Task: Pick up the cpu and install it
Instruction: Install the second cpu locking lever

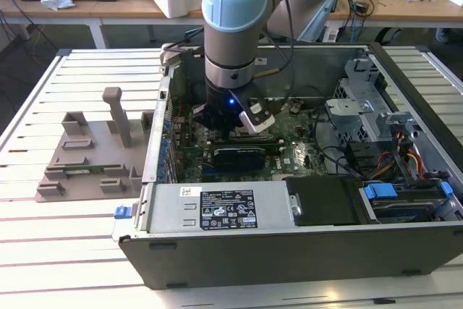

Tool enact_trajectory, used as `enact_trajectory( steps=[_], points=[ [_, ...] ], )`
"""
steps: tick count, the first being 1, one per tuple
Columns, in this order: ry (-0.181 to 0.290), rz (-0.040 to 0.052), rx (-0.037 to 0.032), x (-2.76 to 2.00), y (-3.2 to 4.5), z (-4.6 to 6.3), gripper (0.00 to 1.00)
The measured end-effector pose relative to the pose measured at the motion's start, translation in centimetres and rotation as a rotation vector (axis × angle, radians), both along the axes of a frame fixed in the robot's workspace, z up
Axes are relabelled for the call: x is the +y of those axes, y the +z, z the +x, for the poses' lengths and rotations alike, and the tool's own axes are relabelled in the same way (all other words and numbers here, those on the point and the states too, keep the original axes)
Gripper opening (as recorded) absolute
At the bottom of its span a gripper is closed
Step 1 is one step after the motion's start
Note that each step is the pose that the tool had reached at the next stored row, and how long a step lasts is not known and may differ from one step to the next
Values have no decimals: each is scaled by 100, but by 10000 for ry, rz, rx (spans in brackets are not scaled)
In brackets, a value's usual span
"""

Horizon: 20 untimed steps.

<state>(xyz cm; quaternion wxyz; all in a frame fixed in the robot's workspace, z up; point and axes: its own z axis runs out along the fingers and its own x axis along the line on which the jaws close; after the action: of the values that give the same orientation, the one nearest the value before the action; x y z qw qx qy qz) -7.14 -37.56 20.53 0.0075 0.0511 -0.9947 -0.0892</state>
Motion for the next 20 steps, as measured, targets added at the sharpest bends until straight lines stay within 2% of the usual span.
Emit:
enact_trajectory(
  steps=[2,6,7,9,11,14,15,16,17,18,20],
  points=[
    [4,1,0,22,16,18,11],
    [1,0,2,154,17,150,11],
    [2,-20,9,209,18,210,11],
    [1,-69,14,258,15,268,11],
    [0,-180,22,303,14,332,11],
    [2,-460,31,365,8,438,11],
    [1,-636,34,391,3,488,11],
    [0,-744,34,405,2,513,11],
    [0,-911,35,425,1,544,11],
    [-3,-1224,34,460,0,576,11],
    [-1,-1526,32,490,24,581,11]
  ],
)
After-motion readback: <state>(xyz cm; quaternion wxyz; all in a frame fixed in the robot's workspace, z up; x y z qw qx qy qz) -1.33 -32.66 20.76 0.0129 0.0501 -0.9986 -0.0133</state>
